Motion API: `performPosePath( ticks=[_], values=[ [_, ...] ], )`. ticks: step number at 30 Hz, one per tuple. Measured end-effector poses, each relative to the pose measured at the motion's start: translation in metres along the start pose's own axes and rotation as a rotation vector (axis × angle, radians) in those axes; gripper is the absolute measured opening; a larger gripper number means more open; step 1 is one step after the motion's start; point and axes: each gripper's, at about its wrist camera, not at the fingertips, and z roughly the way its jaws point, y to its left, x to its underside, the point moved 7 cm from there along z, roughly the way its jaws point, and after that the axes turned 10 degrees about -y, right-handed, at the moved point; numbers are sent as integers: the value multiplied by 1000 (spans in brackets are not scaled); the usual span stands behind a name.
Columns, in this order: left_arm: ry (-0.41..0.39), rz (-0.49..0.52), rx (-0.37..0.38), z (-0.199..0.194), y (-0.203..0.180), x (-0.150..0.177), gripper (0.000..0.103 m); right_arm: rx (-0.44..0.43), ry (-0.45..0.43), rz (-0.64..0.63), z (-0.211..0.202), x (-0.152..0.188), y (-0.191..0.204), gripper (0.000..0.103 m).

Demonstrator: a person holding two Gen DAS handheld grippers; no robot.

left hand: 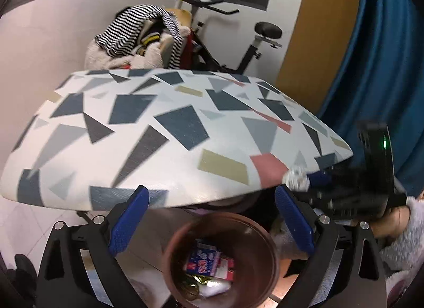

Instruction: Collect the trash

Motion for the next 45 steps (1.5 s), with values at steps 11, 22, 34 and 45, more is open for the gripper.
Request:
performPosePath(
  ticks=[11, 22, 34, 45],
  values=[
    [-16, -2, -72, -11, 21, -6, 96, -34, 86, -41, 24, 32, 27, 61],
    [-16, 8, -116, -12, 28, -9, 97, -23, 67, -61, 28, 33, 38, 86],
    [-94, 64, -191, -20, 21, -52, 97, 86, -82, -51, -14, -27, 23, 97],
    [-231, 157, -267, -50, -3, -119, 97, 159, -257, -75, -79, -102, 5, 97]
  ],
)
